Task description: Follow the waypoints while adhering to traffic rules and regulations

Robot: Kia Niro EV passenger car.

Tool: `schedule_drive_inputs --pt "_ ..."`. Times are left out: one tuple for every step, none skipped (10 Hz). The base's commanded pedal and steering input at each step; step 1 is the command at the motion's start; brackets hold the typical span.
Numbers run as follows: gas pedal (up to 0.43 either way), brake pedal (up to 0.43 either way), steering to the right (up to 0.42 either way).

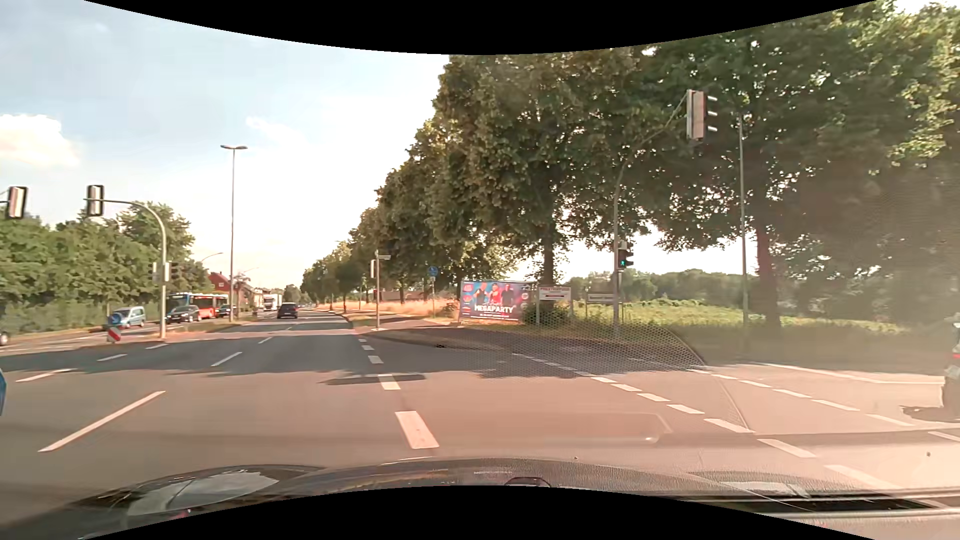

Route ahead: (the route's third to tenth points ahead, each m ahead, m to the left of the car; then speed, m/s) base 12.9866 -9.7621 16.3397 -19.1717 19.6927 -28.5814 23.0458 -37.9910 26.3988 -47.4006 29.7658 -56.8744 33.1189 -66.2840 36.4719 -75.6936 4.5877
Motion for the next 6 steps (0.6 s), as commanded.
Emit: schedule_drive_inputs --pt "0.098 0.0 0.407" --pt "0.118 0.0 0.407" --pt "0.118 0.0 0.407" --pt "0.118 0.0 0.408" --pt "0.118 0.0 0.42" --pt "0.118 0.0 0.439"
